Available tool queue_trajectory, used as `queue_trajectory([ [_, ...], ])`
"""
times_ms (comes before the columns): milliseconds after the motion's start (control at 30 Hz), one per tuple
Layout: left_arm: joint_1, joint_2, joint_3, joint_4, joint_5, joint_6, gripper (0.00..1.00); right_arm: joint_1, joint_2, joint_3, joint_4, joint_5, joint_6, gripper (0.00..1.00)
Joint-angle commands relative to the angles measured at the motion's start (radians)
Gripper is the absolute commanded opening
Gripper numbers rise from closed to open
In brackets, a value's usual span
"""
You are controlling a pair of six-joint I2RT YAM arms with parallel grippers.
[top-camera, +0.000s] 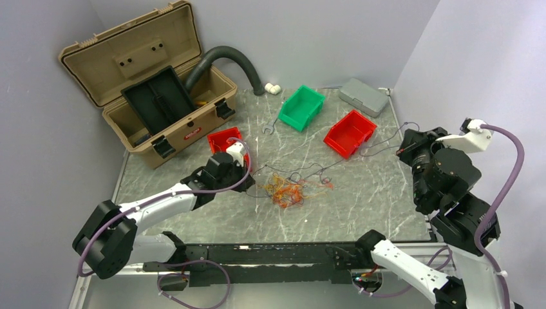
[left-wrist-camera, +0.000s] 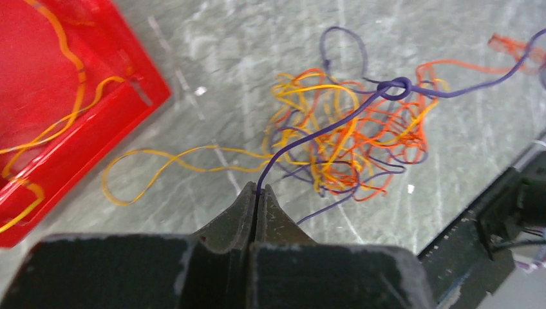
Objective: Untangle the cables
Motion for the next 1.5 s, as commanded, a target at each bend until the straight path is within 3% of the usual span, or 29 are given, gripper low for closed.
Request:
queue_trajectory([
  [0,-0.005,-0.018,0.055,-0.154,-0.151,-0.012,0.00,0.001,-0.026,0.067,0.040,0.189,-0.061,0.00],
  [267,-0.069,-0.075,-0.022,-0.226,-0.320,-0.035,0.00,0.002,-0.054,0.108,0.139,0.435,-0.222,0.00],
  [700,-0.158,-0.182,-0.014,-0.308,-0.374,0.024,0.00,0.004,0.017,-0.052,0.048,0.078,-0.113,0.03],
  [800,-0.183,-0.235,0.008,-0.311,-0.360,0.069,0.00,0.003,0.065,-0.128,-0.050,0.029,0.042,0.08],
  [867,-0.185,-0.265,0.022,-0.318,-0.359,0.082,0.00,0.003,0.091,-0.198,-0.127,0.025,0.180,0.19],
  [967,-0.188,-0.298,0.036,-0.324,-0.347,0.101,0.00,0.001,0.102,-0.345,-0.167,-0.013,0.306,0.43],
  [1033,-0.190,-0.316,0.039,-0.322,-0.335,0.109,0.00,-0.002,0.096,-0.418,-0.158,-0.062,0.347,0.80],
  [1067,-0.189,-0.325,0.038,-0.319,-0.329,0.113,0.00,-0.004,0.091,-0.447,-0.130,-0.096,0.345,0.86],
  [1333,-0.191,-0.351,0.044,-0.321,-0.331,0.136,0.00,-0.006,0.113,-0.625,0.157,-0.535,0.136,0.89],
  [1467,-0.192,-0.360,0.046,-0.324,-0.341,0.141,0.00,-0.007,0.191,-0.670,0.262,-0.681,0.031,0.90],
])
